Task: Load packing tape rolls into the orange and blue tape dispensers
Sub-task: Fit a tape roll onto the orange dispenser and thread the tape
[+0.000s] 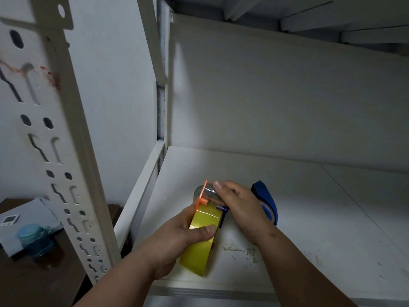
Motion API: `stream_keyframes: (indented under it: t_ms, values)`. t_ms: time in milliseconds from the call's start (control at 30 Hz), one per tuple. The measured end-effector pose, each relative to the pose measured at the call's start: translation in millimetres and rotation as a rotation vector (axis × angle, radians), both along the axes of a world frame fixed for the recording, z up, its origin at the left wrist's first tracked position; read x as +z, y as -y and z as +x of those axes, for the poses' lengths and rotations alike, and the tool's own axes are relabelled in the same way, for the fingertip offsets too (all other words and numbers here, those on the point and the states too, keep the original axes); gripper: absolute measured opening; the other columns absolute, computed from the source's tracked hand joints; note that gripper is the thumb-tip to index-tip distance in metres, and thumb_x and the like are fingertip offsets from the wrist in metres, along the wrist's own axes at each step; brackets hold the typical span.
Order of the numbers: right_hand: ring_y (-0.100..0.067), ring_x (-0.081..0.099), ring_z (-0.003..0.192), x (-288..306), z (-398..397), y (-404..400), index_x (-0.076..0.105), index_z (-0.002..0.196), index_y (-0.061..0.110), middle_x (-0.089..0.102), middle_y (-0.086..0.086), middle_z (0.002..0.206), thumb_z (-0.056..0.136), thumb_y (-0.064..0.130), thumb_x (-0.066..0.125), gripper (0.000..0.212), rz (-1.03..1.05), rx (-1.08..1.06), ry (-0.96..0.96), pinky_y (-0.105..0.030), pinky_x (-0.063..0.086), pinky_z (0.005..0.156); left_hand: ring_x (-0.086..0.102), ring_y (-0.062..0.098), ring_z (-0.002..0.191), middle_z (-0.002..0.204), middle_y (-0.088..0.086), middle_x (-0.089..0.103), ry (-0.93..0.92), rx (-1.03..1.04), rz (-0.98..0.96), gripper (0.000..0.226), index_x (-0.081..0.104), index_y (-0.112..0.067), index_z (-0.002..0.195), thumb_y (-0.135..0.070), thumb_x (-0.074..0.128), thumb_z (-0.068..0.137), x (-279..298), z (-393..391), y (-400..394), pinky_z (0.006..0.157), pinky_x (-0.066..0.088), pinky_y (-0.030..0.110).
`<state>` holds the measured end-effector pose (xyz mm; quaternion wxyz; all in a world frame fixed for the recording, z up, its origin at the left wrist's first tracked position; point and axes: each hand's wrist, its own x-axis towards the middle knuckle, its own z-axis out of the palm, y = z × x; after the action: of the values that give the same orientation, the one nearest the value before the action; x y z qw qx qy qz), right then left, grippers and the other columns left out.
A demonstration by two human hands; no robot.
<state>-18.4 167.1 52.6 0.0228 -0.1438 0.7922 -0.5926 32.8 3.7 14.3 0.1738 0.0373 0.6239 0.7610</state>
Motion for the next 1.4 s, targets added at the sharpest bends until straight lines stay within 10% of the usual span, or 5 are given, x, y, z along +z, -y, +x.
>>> stream_keyframes:
  t_ms: [200, 367, 667, 933, 1400]
  values:
    - [-0.023, 0.063, 0.112, -12, -10, -5, 0.071, 0.110, 0.020, 0.072, -0.005, 0.113, 0.061, 0.092, 0.042, 0.092, -0.114, -0.023, 0.221, -0.049, 0.040, 0.106, 0.068, 0.030, 0.112, 0.116, 0.005, 0.076, 0.020, 0.032, 0.040, 0.052, 0.064, -0.031, 0.125, -0.022, 0.074, 0.075, 0, 0, -4, 0.089, 0.058, 0.035]
    - [-0.015, 0.055, 0.122, -34, -10, -5, 0.072, 0.105, 0.040, 0.068, 0.004, 0.123, 0.052, 0.097, 0.042, 0.083, -0.188, -0.001, 0.339, -0.046, 0.030, 0.114, 0.072, 0.029, 0.099, 0.114, 0.011, 0.075, 0.073, 0.066, 0.040, 0.056, 0.062, -0.021, 0.126, -0.022, 0.076, 0.072, 0, 0, -4, 0.083, 0.058, 0.039]
    - [-0.017, 0.064, 0.112, -36, -2, -15, 0.061, 0.122, 0.040, 0.070, 0.003, 0.118, 0.080, 0.069, 0.051, 0.052, -0.097, 0.161, 0.336, -0.044, 0.047, 0.101, 0.056, 0.055, 0.118, 0.127, 0.034, 0.063, 0.214, 0.152, 0.258, 0.050, 0.063, 0.000, 0.127, -0.015, 0.070, 0.080, 3, -3, 9, 0.101, 0.047, 0.056]
    - [-0.012, 0.065, 0.101, -37, 2, -14, 0.045, 0.131, 0.040, 0.067, 0.008, 0.114, 0.085, 0.033, 0.067, 0.051, 0.338, 0.170, 0.214, -0.039, 0.054, 0.091, 0.074, 0.038, 0.077, 0.102, 0.029, 0.075, 0.381, 0.244, 0.421, 0.036, 0.078, 0.002, 0.102, -0.024, 0.064, 0.080, -12, -9, 16, 0.069, 0.062, 0.045]
    - [-0.012, 0.065, 0.074, -43, -5, 10, 0.050, 0.104, 0.026, 0.066, 0.002, 0.088, 0.075, 0.038, 0.064, 0.034, 0.615, 0.065, 0.081, -0.033, 0.056, 0.065, 0.071, 0.039, 0.102, 0.114, 0.019, 0.073, 0.261, 0.332, -0.148, 0.064, 0.060, -0.012, 0.122, -0.048, 0.076, 0.070, -2, -10, 37, 0.091, 0.056, 0.059]
